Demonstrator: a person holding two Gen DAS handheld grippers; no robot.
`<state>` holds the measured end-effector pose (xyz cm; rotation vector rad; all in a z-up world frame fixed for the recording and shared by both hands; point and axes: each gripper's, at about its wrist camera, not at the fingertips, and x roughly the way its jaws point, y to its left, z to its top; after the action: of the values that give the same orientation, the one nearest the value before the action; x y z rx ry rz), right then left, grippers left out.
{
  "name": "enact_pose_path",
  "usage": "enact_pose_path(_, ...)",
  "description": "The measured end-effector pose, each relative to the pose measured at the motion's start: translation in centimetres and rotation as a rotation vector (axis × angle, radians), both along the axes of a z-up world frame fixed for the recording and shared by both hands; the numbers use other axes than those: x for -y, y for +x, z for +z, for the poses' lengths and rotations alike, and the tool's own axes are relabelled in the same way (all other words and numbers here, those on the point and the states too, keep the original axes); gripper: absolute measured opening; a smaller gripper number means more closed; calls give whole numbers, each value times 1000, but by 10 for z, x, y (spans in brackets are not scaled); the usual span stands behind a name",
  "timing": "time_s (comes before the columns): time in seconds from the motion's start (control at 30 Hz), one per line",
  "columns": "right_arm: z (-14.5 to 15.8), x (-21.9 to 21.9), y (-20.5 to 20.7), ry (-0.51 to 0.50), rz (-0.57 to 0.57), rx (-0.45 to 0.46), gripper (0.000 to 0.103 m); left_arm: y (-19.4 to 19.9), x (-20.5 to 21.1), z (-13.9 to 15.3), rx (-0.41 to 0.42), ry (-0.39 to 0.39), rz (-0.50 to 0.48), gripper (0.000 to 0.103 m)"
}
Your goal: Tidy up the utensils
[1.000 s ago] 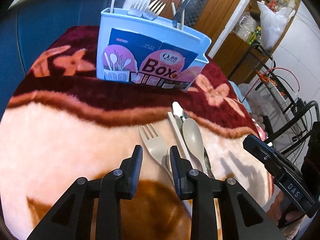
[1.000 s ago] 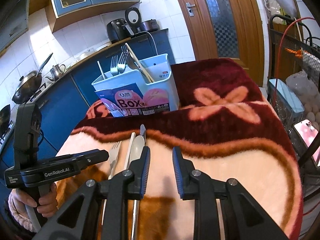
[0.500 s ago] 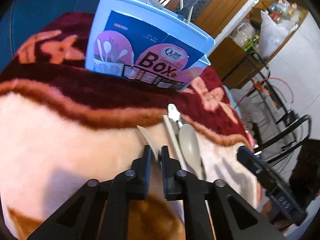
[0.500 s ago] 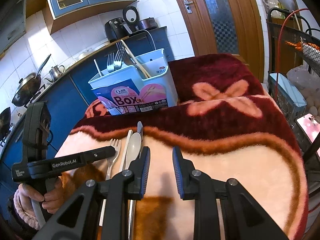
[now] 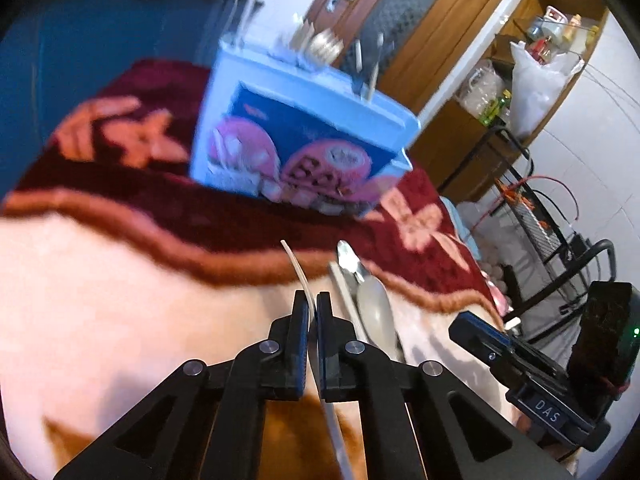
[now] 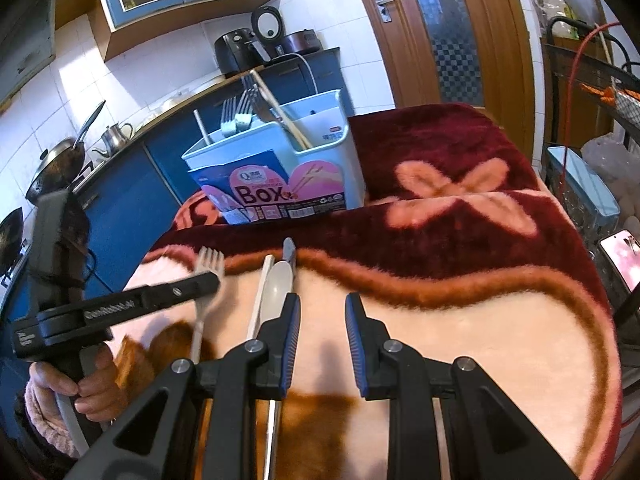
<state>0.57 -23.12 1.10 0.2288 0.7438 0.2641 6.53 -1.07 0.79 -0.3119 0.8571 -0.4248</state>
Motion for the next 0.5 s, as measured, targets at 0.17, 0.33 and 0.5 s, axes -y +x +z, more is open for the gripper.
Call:
enact_pose_path(0.17, 0, -12, 4, 6, 34, -28, 26, -10, -18, 17, 70, 31, 49, 4)
enact_pose_path(0.33, -1, -23, 1, -26, 50, -50, 26, -19, -29, 29, 137, 58, 70, 4)
enact_pose_path(0.5, -3, -33, -2, -36, 82, -73, 26, -26, -32, 34, 171, 80, 69, 4)
